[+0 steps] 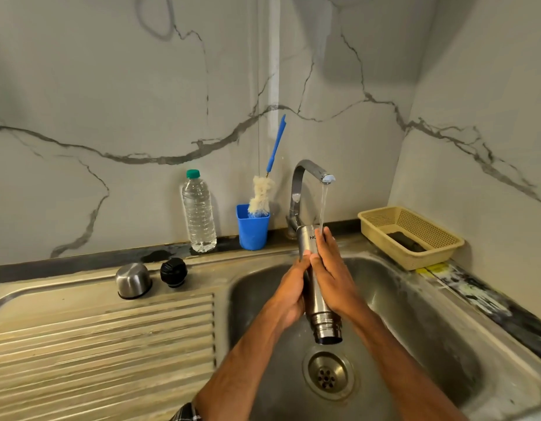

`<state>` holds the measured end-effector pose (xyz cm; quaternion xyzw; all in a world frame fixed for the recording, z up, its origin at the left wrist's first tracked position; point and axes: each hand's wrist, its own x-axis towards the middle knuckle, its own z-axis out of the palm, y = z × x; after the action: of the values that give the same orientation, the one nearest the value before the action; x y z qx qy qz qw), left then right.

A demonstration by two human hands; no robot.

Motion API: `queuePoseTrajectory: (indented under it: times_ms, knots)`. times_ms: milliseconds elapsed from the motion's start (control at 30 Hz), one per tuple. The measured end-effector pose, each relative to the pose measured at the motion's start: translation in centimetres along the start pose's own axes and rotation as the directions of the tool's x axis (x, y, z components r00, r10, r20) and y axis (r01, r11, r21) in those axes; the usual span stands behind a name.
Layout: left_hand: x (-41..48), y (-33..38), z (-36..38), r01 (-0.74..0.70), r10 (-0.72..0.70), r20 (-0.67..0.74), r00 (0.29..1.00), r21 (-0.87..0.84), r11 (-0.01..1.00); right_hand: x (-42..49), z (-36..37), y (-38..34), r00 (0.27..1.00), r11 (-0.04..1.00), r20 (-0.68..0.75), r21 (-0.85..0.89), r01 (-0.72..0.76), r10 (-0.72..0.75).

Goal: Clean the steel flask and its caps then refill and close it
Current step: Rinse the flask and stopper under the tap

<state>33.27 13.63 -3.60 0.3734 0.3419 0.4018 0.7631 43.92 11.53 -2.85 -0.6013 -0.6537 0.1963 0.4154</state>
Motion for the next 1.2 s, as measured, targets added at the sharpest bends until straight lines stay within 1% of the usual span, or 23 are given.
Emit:
queuePoseTrajectory:
  times_ms: [133, 233, 300, 367, 467, 533, 567, 667, 800, 900, 967, 1033, 1133, 1200]
  knots:
    - [-0.1, -0.5, 0.0, 0.067, -0.068, 0.012, 0.998, 0.009, 0.998, 2.4, -0.7, 0.7, 0.997, 0.991, -0.015, 0.111, -0.070, 0.072]
    - [0.0, -0.5, 0.0, 0.067, -0.067, 0.026, 0.997, 0.012, 0.998, 3.2, -1.0, 0.9, 0.994, 0.983, -0.034, 0.157, -0.096, 0.102]
    - [0.2, -0.4, -0.1, 0.056, -0.056, 0.031, 0.998, 0.004, 0.998, 2.5, -0.7, 0.5, 0.997, 0.991, -0.031, 0.117, -0.070, 0.074]
    - [0.3, -0.2, -0.4, 0.041, -0.040, 0.011, 0.999, -0.032, 0.999, 0.7, -0.3, -0.1, 1.000, 0.999, 0.017, 0.031, -0.025, 0.024]
    - [0.4, 0.1, -0.9, 0.019, -0.018, 0.004, 1.000, -0.125, 0.992, -3.1, 0.0, -0.6, 0.989, 0.987, 0.109, -0.120, 0.108, -0.095]
    - [0.4, 0.4, -1.1, 0.016, -0.013, 0.014, 1.000, -0.165, 0.986, -5.1, -0.2, -0.5, 0.977, 0.972, 0.148, -0.150, 0.179, -0.157]
    - [0.3, 0.5, -1.0, 0.018, -0.015, 0.022, 1.000, -0.172, 0.985, -5.6, -0.5, -0.5, 0.974, 0.972, 0.160, -0.148, 0.181, -0.157]
    - [0.2, 0.5, -0.6, 0.023, -0.016, 0.041, 0.999, -0.174, 0.985, -4.6, -1.1, -0.8, 0.979, 0.980, 0.157, -0.130, 0.150, -0.129]
    - [0.0, 0.2, 0.0, 0.054, -0.045, 0.062, 0.997, -0.143, 0.988, 0.5, -1.4, -0.7, 0.996, 0.996, 0.086, -0.080, 0.028, -0.021]
    - [-0.1, 0.3, 0.1, 0.084, -0.079, 0.036, 0.996, -0.150, 0.985, 4.6, -1.8, -0.3, 0.998, 0.991, 0.012, 0.117, -0.056, 0.055]
    - [0.0, 0.5, 0.1, 0.069, -0.065, 0.028, 0.997, -0.155, 0.986, 6.1, -2.0, -0.1, 0.995, 0.959, -0.019, 0.269, -0.092, 0.100]
    - [0.0, 0.5, 0.0, 0.054, -0.051, 0.020, 0.999, -0.170, 0.984, 6.0, -1.7, 0.0, 0.991, 0.933, -0.018, 0.340, -0.121, 0.135]
    - [0.1, 0.4, 0.0, 0.042, -0.042, 0.002, 0.999, -0.212, 0.976, 3.3, -1.1, -0.4, 0.987, 0.944, 0.019, 0.291, -0.158, 0.159]
    - [0.3, 0.3, -0.2, 0.024, -0.029, -0.020, 0.999, -0.235, 0.972, 0.7, -0.8, -1.0, 0.990, 0.976, 0.038, 0.170, -0.139, 0.135]
